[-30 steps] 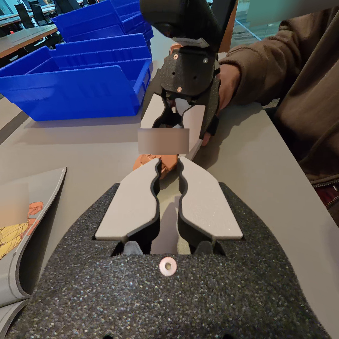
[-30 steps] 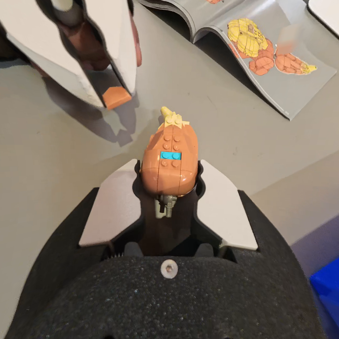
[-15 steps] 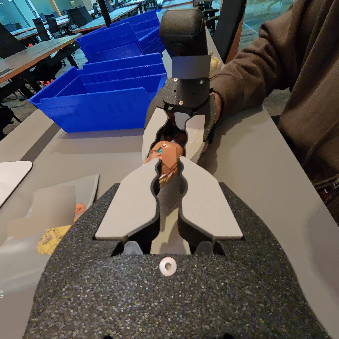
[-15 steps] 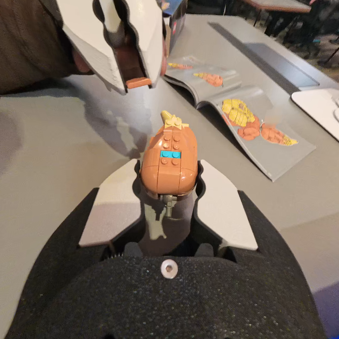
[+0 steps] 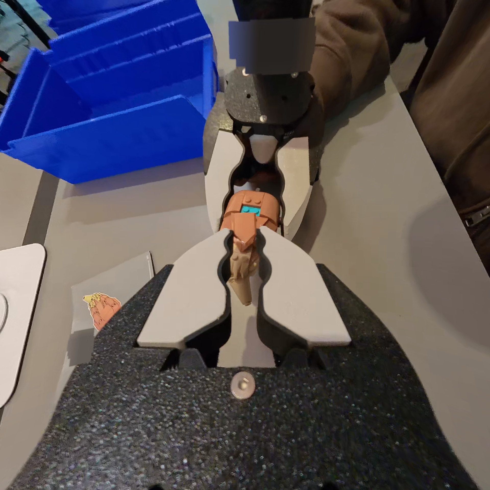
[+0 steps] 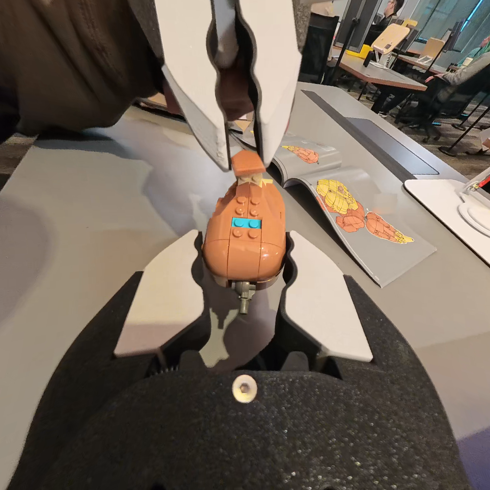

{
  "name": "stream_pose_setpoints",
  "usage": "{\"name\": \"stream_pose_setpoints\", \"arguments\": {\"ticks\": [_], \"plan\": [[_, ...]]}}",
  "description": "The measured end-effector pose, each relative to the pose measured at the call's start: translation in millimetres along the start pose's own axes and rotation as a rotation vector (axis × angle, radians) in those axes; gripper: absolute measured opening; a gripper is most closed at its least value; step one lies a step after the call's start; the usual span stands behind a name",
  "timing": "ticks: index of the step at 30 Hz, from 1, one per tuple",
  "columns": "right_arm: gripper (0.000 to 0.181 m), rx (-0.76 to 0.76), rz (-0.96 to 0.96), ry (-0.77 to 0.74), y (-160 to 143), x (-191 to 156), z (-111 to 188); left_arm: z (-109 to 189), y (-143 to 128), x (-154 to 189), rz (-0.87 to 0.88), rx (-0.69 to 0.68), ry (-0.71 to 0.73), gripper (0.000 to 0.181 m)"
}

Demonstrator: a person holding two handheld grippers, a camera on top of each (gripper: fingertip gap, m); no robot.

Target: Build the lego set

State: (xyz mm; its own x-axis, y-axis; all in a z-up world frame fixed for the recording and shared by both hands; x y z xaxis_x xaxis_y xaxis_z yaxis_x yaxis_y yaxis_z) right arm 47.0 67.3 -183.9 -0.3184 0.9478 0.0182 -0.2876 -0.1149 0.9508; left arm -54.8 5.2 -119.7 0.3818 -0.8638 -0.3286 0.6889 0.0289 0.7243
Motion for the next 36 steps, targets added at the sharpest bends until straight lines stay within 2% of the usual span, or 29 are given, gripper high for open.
{"name": "stream_pose_setpoints", "arguments": {"ticks": [11, 36], "plan": [[0.058, -0.011, 0.013, 0.003, 0, -5, -1, -17, 12, 0, -0.060, -0.156, -0.140, 0.016], [0.058, -0.005, 0.004, 0.014, 1, -6, -1, -21, 13, 2, -0.057, -0.185, -0.142, 0.018]]}}
Point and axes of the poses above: each gripper's, where its closed fingertips meet, z back along the fingers, y out of its top, x = y × z across the jaws, the point moved 7 cm from there along z, back along the fingers, and after that the axes turned 9 degrees about -z, right-handed, at the moved point
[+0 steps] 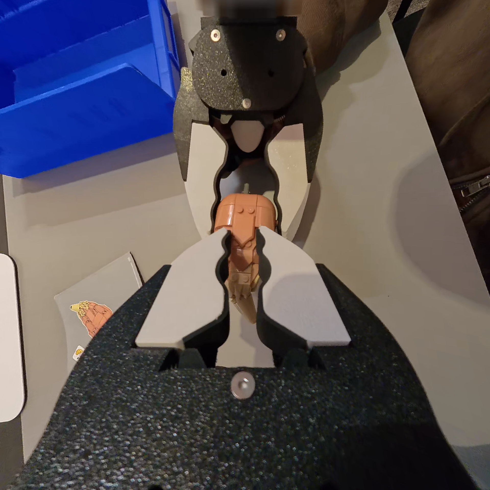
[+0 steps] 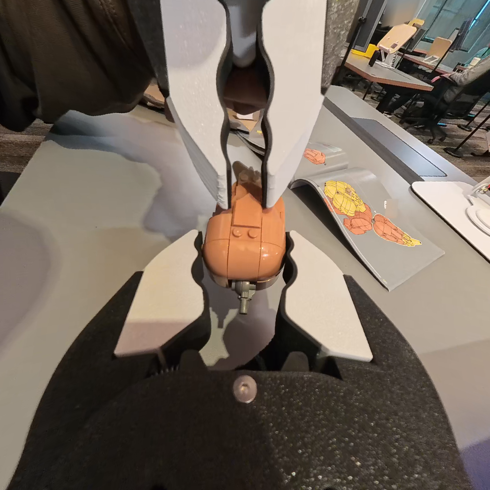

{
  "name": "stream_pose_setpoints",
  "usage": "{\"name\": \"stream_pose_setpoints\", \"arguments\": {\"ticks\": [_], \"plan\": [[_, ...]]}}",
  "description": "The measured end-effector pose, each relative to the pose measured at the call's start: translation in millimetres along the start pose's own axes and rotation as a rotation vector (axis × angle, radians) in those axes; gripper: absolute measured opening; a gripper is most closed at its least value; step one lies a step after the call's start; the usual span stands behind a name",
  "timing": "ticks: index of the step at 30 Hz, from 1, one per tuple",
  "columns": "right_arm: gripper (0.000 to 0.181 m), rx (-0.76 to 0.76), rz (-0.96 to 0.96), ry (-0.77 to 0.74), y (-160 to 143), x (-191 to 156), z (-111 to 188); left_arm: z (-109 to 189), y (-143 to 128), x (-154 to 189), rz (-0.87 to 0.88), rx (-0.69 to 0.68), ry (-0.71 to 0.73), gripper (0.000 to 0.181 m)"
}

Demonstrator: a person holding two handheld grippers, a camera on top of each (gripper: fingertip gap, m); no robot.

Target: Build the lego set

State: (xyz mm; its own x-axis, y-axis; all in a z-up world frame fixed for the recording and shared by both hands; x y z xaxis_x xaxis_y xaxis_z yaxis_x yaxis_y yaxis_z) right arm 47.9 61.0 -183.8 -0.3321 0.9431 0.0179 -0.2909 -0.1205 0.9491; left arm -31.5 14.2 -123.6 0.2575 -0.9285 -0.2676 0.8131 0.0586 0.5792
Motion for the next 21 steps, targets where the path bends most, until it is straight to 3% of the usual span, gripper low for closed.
{"name": "stream_pose_setpoints", "arguments": {"ticks": [9, 13, 17, 21], "plan": [[0.058, -0.001, -0.013, 0.007, 0, 0, 0, 1, 1, 0, 0.009, 0.011, 0.018, 0.018], [0.058, 0.003, -0.025, 0.004, 1, 2, 2, 12, 0, -2, 0.101, 0.084, 0.109, 0.024], [0.058, 0.016, -0.036, -0.026, 2, 6, 4, 34, -16, -3, 0.599, 0.360, 0.284, 0.046], [0.058, 0.020, -0.050, -0.080, 3, 9, 4, 33, -51, 22, 1.157, 0.650, 0.415, 0.074]]}}
Point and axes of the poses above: each gripper's, where its closed fingertips meet, z back along the fingers, y out of its top, x = y × z across the jaws, the point moved 7 cm from there along z, back along the fingers, and after that the axes turned 9 degrees about -z, right-handed, at the moved point
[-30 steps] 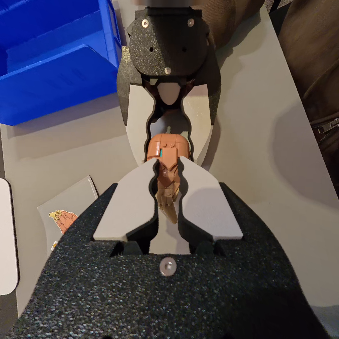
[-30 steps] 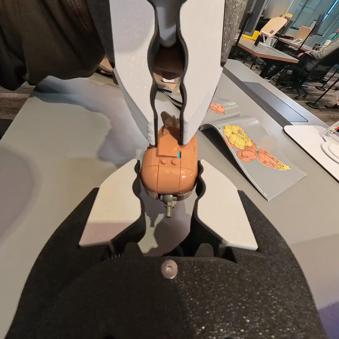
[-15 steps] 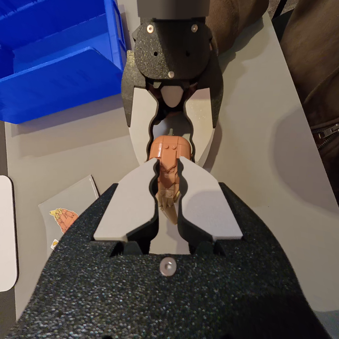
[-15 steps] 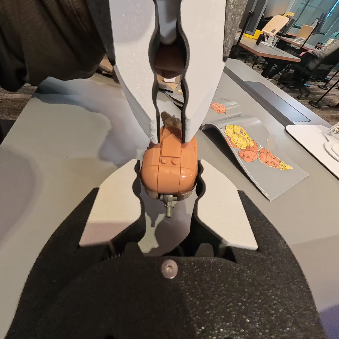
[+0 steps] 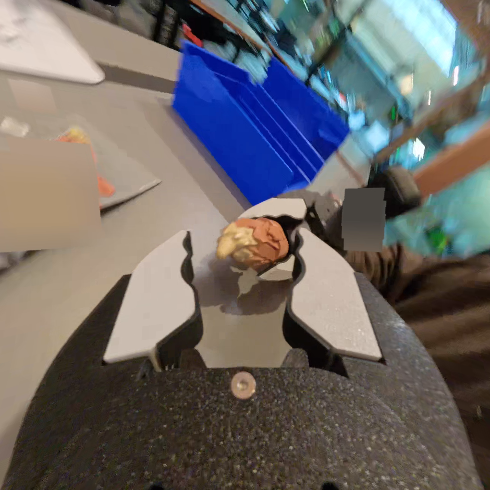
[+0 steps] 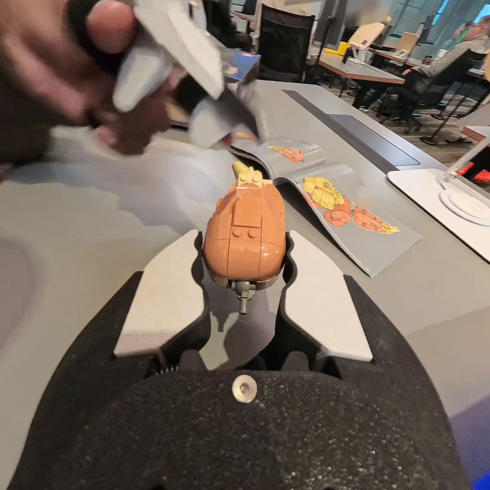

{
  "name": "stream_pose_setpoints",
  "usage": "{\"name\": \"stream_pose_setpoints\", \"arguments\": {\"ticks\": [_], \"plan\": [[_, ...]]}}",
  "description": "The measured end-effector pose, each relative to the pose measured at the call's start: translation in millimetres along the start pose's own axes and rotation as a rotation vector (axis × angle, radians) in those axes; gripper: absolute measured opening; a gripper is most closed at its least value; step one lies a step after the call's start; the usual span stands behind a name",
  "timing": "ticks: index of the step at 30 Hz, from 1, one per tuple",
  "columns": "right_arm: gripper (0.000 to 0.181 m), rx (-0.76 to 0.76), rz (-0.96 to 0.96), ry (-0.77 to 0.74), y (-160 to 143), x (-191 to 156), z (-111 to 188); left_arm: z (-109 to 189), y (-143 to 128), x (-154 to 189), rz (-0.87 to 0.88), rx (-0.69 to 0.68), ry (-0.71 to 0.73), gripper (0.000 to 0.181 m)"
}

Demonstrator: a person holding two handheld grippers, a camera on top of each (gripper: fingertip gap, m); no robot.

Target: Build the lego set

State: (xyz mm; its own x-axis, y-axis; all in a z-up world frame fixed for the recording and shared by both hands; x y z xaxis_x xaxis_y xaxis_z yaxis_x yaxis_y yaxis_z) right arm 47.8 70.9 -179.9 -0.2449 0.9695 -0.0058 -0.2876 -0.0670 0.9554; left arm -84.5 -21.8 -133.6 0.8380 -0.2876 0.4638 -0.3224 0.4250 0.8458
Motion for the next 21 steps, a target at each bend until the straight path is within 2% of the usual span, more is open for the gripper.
{"name": "stream_pose_setpoints", "arguments": {"ticks": [2, 5, 7, 12, 16, 21], "plan": [[0.059, -0.006, 0.009, -0.035, 0, 0, -1, 4, -23, -4, 0.222, 0.108, 0.048, 0.082], [0.058, -0.009, 0.015, -0.072, 1, -2, -4, -9, -47, 6, 0.436, 0.186, 0.005, 0.085], [0.058, -0.016, 0.032, -0.097, 1, -4, -6, -24, -56, 12, 0.464, 0.178, 0.000, 0.093], [0.058, -0.021, 0.099, -0.162, 2, -9, -4, -47, -61, 15, 0.496, 0.186, 0.004, 0.091], [0.059, -0.020, 0.139, -0.191, 3, -10, -2, -53, -60, 14, 0.505, 0.201, -0.012, 0.081], [0.059, -0.015, 0.161, -0.202, 5, -12, -2, -53, -56, 16, 0.506, 0.253, -0.050, 0.062]]}}
Point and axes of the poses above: each gripper's, where its closed fingertips meet, z back along the fingers, y out of its top, x = y × z across the jaws, the point moved 7 cm from there along z, back along the fingers, and after that the axes turned 9 degrees about -z, right-handed, at the moved point
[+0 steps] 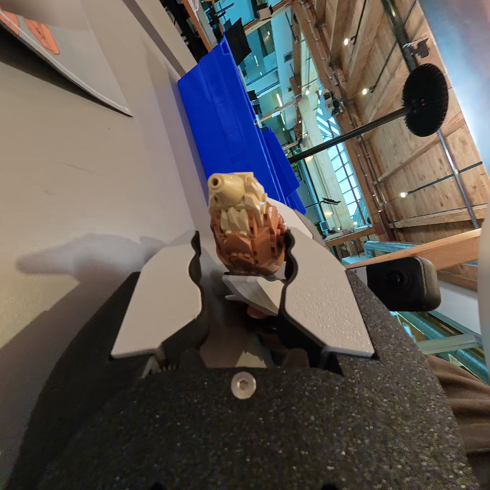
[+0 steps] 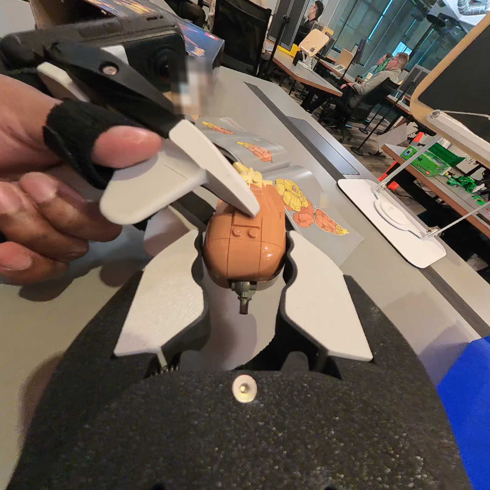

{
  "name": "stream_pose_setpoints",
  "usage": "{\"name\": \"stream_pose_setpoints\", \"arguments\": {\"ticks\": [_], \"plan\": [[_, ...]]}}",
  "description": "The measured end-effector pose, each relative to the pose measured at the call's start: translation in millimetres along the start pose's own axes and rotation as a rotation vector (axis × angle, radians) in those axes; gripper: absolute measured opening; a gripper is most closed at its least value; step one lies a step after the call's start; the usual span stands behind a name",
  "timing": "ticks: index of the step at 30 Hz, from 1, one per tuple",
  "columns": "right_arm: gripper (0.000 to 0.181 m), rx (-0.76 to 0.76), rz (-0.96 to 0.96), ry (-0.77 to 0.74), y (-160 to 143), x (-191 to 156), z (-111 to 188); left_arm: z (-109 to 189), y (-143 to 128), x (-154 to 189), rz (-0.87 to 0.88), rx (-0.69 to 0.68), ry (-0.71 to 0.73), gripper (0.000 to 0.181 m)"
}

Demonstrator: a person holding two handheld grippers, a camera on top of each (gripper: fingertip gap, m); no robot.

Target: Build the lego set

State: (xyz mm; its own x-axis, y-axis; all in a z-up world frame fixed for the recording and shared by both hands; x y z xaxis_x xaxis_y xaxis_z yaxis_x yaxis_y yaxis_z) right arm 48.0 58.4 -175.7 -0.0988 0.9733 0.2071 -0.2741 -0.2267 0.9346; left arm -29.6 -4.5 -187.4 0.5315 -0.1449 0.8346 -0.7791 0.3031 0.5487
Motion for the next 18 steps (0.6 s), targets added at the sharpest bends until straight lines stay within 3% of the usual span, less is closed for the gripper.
{"name": "stream_pose_setpoints", "arguments": {"ticks": [3, 18], "plan": [[0.059, 0.001, 0.022, -0.017, 1.4, -1.6, 1.0, -0.6, -1.0, 3.6, 0.000, 0.018, -0.038, 0.053], [0.058, 0.016, 0.045, -0.038, 5.6, -5.4, 3.6, -2.8, -6.8, 7.1, -0.015, 0.055, -0.075, 0.054]]}}
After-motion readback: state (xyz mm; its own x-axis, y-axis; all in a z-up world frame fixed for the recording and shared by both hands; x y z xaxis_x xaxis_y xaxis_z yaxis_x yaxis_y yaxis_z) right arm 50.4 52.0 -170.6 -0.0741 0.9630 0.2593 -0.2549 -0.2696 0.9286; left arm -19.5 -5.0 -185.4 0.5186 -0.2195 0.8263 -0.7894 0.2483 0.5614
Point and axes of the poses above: each gripper's, where its closed fingertips meet, z back along the fingers, y out of its top, x = y × z across the jaws, the point moved 7 cm from there along z, back along the fingers, and after that the axes turned 9 degrees about -z, right-handed, at the moved point
